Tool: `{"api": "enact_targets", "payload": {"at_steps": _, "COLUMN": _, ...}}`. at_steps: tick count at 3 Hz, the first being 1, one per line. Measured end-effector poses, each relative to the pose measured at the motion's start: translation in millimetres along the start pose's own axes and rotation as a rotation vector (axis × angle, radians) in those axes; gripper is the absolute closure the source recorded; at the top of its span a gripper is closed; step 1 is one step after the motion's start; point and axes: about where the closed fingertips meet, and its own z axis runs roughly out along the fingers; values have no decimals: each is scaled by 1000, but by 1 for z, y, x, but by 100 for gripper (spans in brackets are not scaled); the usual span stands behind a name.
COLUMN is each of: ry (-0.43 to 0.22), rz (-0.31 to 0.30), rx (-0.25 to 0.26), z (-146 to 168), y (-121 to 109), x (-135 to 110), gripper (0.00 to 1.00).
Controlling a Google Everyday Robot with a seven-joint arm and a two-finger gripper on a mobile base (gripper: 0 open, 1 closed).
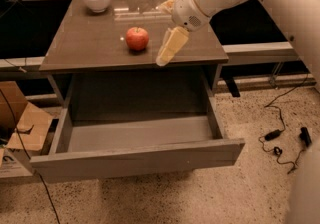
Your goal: Place apple into top drawer
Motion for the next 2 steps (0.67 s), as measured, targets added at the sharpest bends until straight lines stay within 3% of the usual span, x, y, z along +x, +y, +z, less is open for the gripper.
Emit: {"api": "enact_targets", "payload": {"at_steps": 2, "ry": -50, "rz": -10, "rx": -76, "z": 45, "y": -23, "x": -5, "gripper": 0}}
